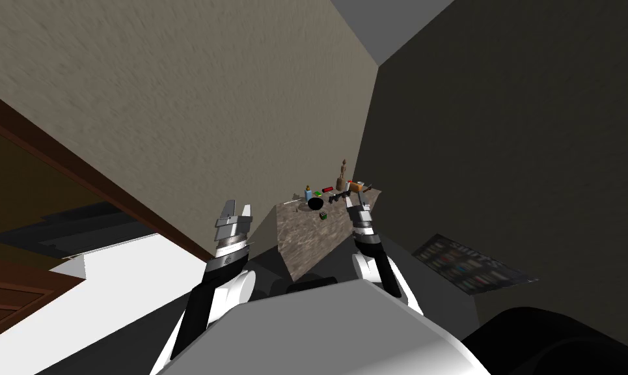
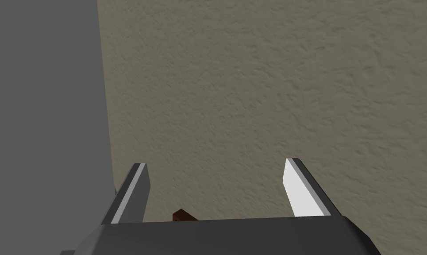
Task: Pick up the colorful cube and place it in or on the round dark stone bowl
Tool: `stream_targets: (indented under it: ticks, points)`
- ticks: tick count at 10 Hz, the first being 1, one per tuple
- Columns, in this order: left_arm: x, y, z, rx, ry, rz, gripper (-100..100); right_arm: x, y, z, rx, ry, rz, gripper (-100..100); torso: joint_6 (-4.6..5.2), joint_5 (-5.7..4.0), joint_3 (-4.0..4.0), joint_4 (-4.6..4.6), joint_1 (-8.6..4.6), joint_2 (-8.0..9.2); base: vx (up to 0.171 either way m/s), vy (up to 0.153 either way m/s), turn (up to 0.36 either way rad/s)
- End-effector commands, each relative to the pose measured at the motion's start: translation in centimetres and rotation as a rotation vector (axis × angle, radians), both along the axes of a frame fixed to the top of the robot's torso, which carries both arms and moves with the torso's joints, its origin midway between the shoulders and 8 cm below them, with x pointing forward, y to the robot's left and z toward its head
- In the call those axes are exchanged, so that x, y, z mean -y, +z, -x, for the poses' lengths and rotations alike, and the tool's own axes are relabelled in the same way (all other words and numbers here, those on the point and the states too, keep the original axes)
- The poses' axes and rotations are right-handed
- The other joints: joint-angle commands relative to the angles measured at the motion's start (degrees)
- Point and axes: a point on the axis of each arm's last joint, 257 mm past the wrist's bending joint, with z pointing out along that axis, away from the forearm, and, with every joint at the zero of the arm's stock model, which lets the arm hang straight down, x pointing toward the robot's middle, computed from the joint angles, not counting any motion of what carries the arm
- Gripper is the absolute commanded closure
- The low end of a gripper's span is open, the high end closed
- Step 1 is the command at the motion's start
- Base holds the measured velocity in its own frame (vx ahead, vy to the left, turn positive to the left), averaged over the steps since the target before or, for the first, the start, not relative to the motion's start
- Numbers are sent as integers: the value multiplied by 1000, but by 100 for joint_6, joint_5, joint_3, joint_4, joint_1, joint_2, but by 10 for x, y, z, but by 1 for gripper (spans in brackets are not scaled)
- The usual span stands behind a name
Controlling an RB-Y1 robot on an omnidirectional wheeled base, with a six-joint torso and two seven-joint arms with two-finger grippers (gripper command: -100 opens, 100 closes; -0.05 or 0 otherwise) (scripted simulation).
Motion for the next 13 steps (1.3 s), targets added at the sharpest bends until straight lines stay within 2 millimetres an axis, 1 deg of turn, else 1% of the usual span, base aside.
stream_targets:
  ticks: [1,3,6,11,13]
  points:
    - [0,0,0,0,0,0,0,-7,-4,-2,-10,36,15,-100,0,0,0,0,0,0,-14,-16,2]
    - [0,0,0,0,0,0,0,-18,-14,-6,-31,99,16,-100,0,-3,6,2,-13,12,-47,-40,3]
    - [0,0,0,0,0,0,0,-35,-37,-16,-77,210,-35,-100,0,-8,15,6,-34,25,-73,-80,-5]
    - [0,0,0,0,0,0,0,-65,-89,-31,-183,408,-211,-100,1,-11,25,10,-48,43,-103,-111,-21]
    - [0,0,0,0,0,0,0,-79,-116,-37,-239,481,-299,-100,1,-11,22,9,-45,38,-105,-116,-17]
